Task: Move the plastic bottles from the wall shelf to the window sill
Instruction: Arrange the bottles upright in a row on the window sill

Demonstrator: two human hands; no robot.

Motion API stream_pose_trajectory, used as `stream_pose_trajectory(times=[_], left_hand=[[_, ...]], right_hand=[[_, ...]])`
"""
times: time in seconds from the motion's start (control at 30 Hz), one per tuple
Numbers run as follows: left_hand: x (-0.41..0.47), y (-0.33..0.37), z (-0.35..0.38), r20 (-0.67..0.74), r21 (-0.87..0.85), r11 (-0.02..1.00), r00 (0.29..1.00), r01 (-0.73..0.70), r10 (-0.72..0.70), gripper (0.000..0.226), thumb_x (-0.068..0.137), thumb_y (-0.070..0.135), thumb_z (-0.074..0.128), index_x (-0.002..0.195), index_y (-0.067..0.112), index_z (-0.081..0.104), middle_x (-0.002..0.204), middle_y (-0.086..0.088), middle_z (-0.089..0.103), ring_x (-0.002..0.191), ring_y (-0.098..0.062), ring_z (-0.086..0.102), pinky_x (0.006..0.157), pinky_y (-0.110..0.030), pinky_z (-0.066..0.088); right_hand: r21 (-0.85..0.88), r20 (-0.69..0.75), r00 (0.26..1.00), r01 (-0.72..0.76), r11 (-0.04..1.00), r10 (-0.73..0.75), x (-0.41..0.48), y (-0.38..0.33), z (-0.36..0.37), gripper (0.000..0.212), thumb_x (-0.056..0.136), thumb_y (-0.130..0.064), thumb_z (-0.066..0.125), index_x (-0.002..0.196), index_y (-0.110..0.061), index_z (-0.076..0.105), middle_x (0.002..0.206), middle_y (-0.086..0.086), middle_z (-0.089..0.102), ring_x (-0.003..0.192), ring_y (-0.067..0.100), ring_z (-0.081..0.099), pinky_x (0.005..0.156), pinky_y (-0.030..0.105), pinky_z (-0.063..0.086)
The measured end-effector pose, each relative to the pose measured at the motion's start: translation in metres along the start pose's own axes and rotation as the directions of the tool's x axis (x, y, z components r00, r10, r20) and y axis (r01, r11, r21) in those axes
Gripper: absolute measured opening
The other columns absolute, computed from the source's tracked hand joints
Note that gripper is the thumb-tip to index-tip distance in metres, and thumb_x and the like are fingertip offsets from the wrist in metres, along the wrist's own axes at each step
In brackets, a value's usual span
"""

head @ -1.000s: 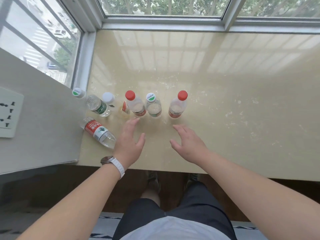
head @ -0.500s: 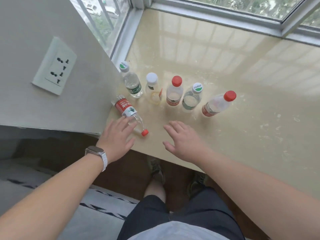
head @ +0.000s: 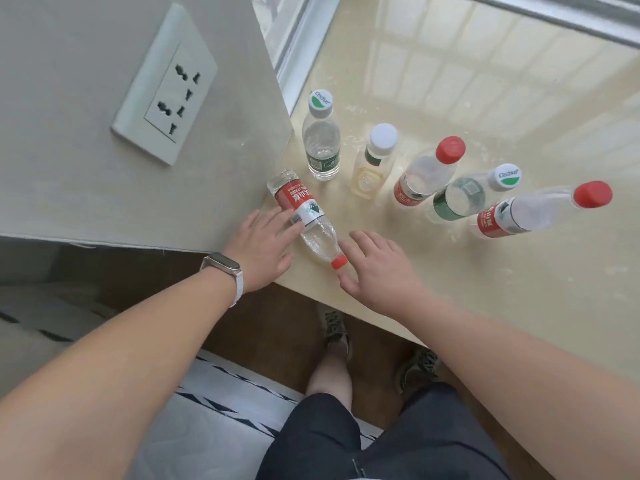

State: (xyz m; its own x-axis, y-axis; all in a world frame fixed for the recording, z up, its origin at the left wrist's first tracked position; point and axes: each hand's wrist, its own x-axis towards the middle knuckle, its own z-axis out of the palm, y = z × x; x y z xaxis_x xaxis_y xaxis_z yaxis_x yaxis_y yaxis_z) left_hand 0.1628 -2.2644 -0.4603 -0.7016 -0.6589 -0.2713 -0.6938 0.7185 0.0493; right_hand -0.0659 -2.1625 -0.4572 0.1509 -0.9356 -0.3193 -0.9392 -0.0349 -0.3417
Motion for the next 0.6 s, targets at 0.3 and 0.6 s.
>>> stream_pose_trajectory(times=[0.3, 0.6], left_hand=[[0.057, -0.02, 0.032, 0.003, 0.068, 0.976, 0.978, -0.206, 0.206, 0.069, 0.071, 0.016, 0.078, 0.137, 0.016, 0.057, 0.142, -0.018, 0.054, 0.131, -0.04, 0.051, 0.108, -0.054, 0.04], [0.083, -0.023, 0.043, 0.046, 0.151, 0.935, 0.947, -0.321, 0.317, 0.053, 0.066, 0.001, 0.068, 0.118, 0.012, 0.06, 0.122, -0.018, 0.06, 0.12, -0.041, 0.053, 0.104, -0.054, 0.037]], right_hand=[[0.067, 0.042, 0.991, -0.129, 0.989, 0.126, 0.033, -0.001, 0.04, 0.057, 0.079, -0.041, 0.068, 0.126, -0.011, 0.061, 0.113, 0.009, 0.065, 0.102, 0.033, 0.061, 0.079, 0.043, 0.053], [0.209, 0.061, 0.956, -0.295, 0.932, 0.288, 0.03, 0.012, 0.044, 0.067, 0.092, -0.056, 0.055, 0.144, -0.015, 0.045, 0.139, 0.006, 0.053, 0.128, 0.028, 0.048, 0.099, 0.04, 0.041]])
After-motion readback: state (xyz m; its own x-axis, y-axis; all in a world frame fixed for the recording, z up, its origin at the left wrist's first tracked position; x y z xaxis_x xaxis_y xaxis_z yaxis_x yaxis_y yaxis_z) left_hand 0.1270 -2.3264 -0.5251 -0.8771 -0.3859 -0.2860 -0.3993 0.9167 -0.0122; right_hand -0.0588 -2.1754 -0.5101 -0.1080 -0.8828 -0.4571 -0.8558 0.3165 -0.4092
